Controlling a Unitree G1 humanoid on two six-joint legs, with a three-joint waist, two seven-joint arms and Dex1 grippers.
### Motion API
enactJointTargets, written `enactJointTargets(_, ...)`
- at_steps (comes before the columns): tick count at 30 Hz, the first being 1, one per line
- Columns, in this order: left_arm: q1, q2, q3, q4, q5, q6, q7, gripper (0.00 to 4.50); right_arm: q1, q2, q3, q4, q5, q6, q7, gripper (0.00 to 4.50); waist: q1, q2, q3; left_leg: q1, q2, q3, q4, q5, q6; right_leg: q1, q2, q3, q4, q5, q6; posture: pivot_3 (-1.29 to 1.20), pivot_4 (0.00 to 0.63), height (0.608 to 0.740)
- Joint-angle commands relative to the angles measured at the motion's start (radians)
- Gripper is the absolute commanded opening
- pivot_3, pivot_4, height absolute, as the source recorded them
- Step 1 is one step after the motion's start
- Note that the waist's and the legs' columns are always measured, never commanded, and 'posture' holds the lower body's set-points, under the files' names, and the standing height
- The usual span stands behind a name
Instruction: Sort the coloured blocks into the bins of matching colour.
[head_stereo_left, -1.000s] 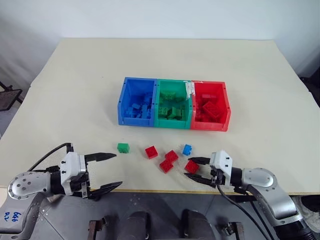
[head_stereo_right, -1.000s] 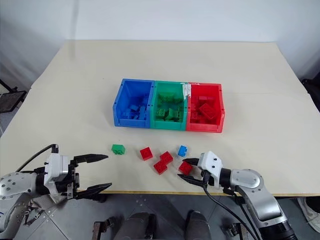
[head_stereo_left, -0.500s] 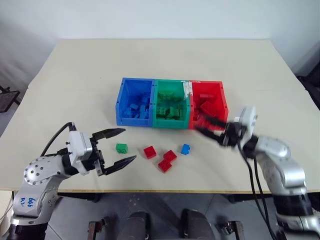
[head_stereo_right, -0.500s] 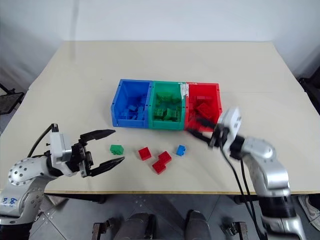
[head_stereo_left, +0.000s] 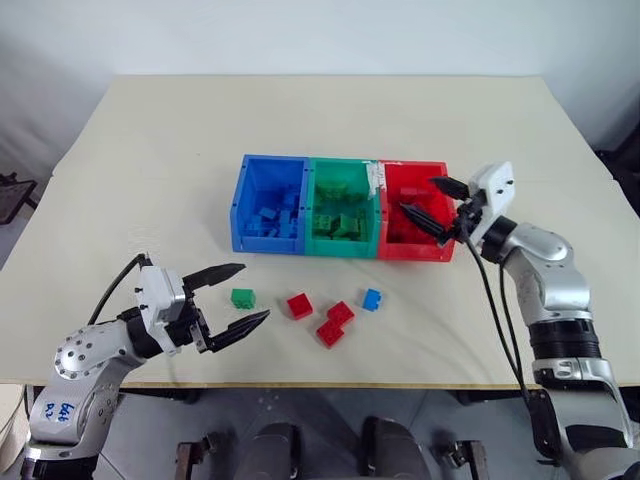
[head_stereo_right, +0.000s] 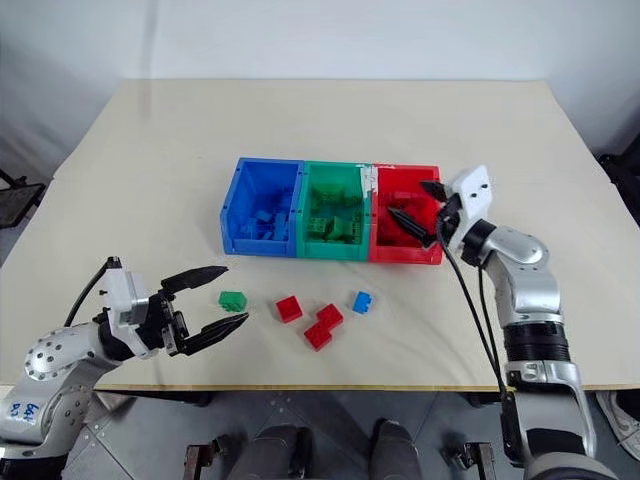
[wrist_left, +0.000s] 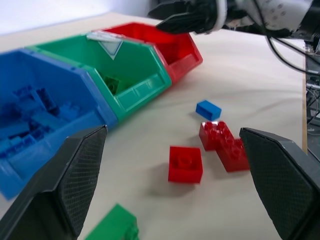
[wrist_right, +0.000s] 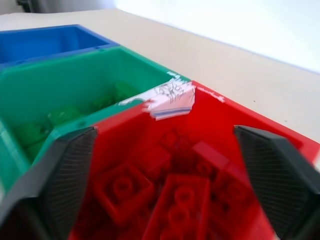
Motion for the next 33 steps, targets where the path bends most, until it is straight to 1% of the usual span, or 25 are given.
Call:
enactJointTargets(1,-0.002,0.016,0.0,0.009,0.021,-0.048,-0.038,4.5,0.185,-0.087,-0.131,-0.167,0.121,-0.009,0.141,4.47,0.011,0.0,0.0,0.0,0.0,0.001,0.0,0.0,0.0,0.0,0.0,0.0,0.0,0.0,0.0,0.0,0.15,0.74)
enactJointTargets(3,-0.026,0.018,-0.025,0.035,0.037,-0.065,-0.058,4.5,0.31,-0.15,-0.162,-0.193,0.123,-0.048,0.242,4.47,0.016,0.0,0.0,0.0,-0.001,0.004,0.0,-0.001,0.001,0.001,0.0,-0.001,-0.001,0.0,0.0,0.0,0.15,0.74)
enactJointTargets(5,-0.059,0.013,-0.059,0.057,0.056,-0.075,-0.071,4.5,0.393,-0.215,-0.171,-0.16,0.096,-0.097,0.329,4.47,0.011,0.0,0.0,0.0,-0.001,0.007,0.001,-0.001,0.001,0.002,0.0,0.0,-0.001,0.0,0.001,0.0,0.15,0.74)
enactJointTargets(8,-0.101,0.009,-0.107,0.084,0.078,-0.074,-0.086,4.5,0.42,-0.27,-0.16,-0.081,0.068,-0.126,0.381,4.47,0.003,0.0,0.0,0.003,-0.001,0.012,0.002,-0.001,0.002,0.002,0.0,0.0,-0.001,0.001,0.002,0.0,0.15,0.74)
enactJointTargets(11,-0.121,0.002,-0.116,0.093,0.07,-0.058,-0.08,4.5,0.405,-0.29,-0.124,-0.046,0.041,-0.17,0.431,4.47,-0.014,0.0,0.0,0.007,0.002,0.013,0.001,-0.001,0.001,0.002,0.0,0.0,0.0,0.002,0.001,0.0,0.15,0.74)
enactJointTargets(13,-0.117,0.01,-0.108,0.1,0.08,-0.071,-0.082,4.5,0.357,-0.259,-0.063,-0.066,0.039,-0.138,0.436,4.47,-0.021,0.0,0.0,0.007,0.006,0.013,0.001,-0.001,0.0,0.001,0.0,0.0,0.001,0.003,0.001,0.0,0.15,0.74)
enactJointTargets(15,-0.092,0.027,-0.077,0.115,0.09,-0.101,-0.093,4.5,0.299,-0.208,0.011,-0.109,0.037,-0.063,0.407,4.47,-0.029,0.0,0.0,0.008,0.008,0.013,0.001,-0.001,0.0,0.0,0.001,0.001,0.0,0.003,0.0,0.0,0.15,0.74)
enactJointTargets(19,0.002,0.07,0.033,0.118,0.053,-0.111,-0.122,4.5,0.218,-0.133,0.151,-0.144,-0.005,0.005,0.407,4.47,-0.024,0.0,0.0,0.006,0.011,0.012,0.002,-0.002,-0.002,-0.001,0.004,0.001,0.0,0.003,-0.001,0.0,0.15,0.74)
enactJointTargets(24,0.115,0.085,0.136,0.101,0.05,-0.118,-0.119,4.5,0.131,-0.044,0.257,-0.075,-0.08,0.01,0.363,4.47,-0.011,0.0,0.0,0.004,0.012,0.011,0.004,-0.005,-0.002,-0.001,0.005,0.001,-0.002,0.003,-0.002,0.0,0.15,0.74)
enactJointTargets(28,0.163,0.068,0.155,0.054,0.048,-0.114,-0.093,4.5,0.085,0.019,0.306,-0.001,-0.144,-0.022,0.324,4.47,-0.008,0.0,0.0,0.004,0.012,0.011,0.006,-0.006,-0.002,-0.001,0.005,0.001,-0.001,0.003,-0.002,0.0,0.15,0.74)
enactJointTargets(30,0.173,0.06,0.152,0.036,0.046,-0.111,-0.08,4.5,0.082,0.046,0.318,-0.004,-0.137,-0.01,0.328,4.47,-0.014,0.0,0.0,0.004,0.012,0.011,0.005,-0.007,-0.002,-0.001,0.005,0.001,-0.001,0.003,-0.002,0.0,0.15,0.74)
enactJointTargets(31,0.175,0.056,0.149,0.029,0.046,-0.109,-0.075,4.5,0.085,0.056,0.324,-0.011,-0.138,-0.006,0.326,4.09,-0.015,0.0,0.0,0.004,0.012,0.011,0.005,-0.007,-0.002,-0.001,0.006,0.001,-0.001,0.003,-0.002,0.0,0.15,0.74)
enactJointTargets(32,0.177,0.051,0.145,0.022,0.047,-0.108,-0.07,4.5,0.09,0.061,0.329,-0.016,-0.144,-0.011,0.326,3.87,-0.016,0.0,0.0,0.005,0.013,0.011,0.006,-0.007,-0.003,-0.001,0.007,0.001,-0.001,0.003,-0.002,0.0,0.15,0.74)
enactJointTargets(33,0.178,0.048,0.142,0.017,0.048,-0.107,-0.067,4.5,0.096,0.065,0.333,-0.019,-0.15,-0.016,0.323,3.54,-0.017,0.0,0.0,0.005,0.014,0.011,0.005,-0.007,-0.003,-0.001,0.007,0.001,-0.001,0.003,-0.003,0.0,0.15,0.74)
